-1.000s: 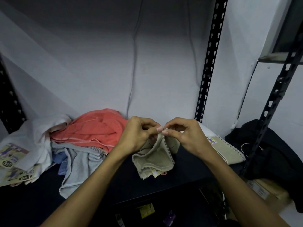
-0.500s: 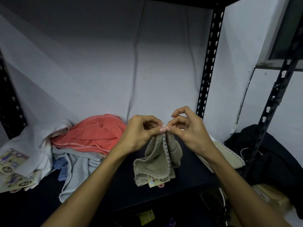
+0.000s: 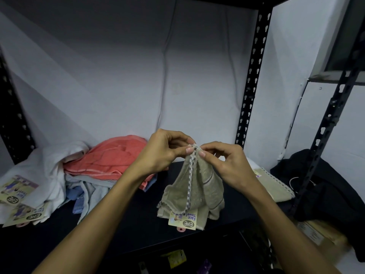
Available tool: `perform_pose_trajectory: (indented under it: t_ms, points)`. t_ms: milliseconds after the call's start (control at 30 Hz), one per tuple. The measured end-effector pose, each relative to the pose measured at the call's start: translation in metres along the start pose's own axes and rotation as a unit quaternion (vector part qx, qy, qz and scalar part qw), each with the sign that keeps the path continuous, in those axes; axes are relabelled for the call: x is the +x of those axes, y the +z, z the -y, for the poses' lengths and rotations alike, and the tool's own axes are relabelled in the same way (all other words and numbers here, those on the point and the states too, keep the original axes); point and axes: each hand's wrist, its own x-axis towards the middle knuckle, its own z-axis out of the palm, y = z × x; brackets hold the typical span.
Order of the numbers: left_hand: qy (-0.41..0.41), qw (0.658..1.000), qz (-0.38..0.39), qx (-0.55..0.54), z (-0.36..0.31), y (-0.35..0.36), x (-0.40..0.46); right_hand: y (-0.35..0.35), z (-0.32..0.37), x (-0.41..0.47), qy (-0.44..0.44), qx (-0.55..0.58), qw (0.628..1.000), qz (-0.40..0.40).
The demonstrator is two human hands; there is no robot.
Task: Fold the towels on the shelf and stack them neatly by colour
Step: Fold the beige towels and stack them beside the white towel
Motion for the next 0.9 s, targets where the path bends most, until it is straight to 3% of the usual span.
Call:
perform_pose_trajectory:
  t_ms: [167, 400, 700, 800, 900]
  points:
    - [-0.022, 0.998, -0.035, -0.054, -0.001, -0.007, -0.005, -0.002, 0.004, 0.000, 0.011, 0.023, 1.000, 0.003]
    - [-0.011, 0.998, -0.028, -0.058, -0.012, -0.001, -0.015, 0.012, 0.010, 0.000, -0.001, 0.019, 0.999, -0.033]
    - [0.019, 0.998, -0.047, 0.029, -0.006, -0.001, -0.019, 0.021, 0.009, -0.001, -0.010, 0.053, 0.997, -0.049]
    - [0.023, 0.998, -0.049, 0.038, -0.004, -0.005, -0.015, 0.020, 0.006, -0.003, 0.023, 0.087, 0.996, 0.006]
    - [0.029, 0.995, -0.080, 0.044, -0.003, -0.021, 0.000, 0.011, -0.004, -0.009, 0.077, 0.108, 0.981, 0.143]
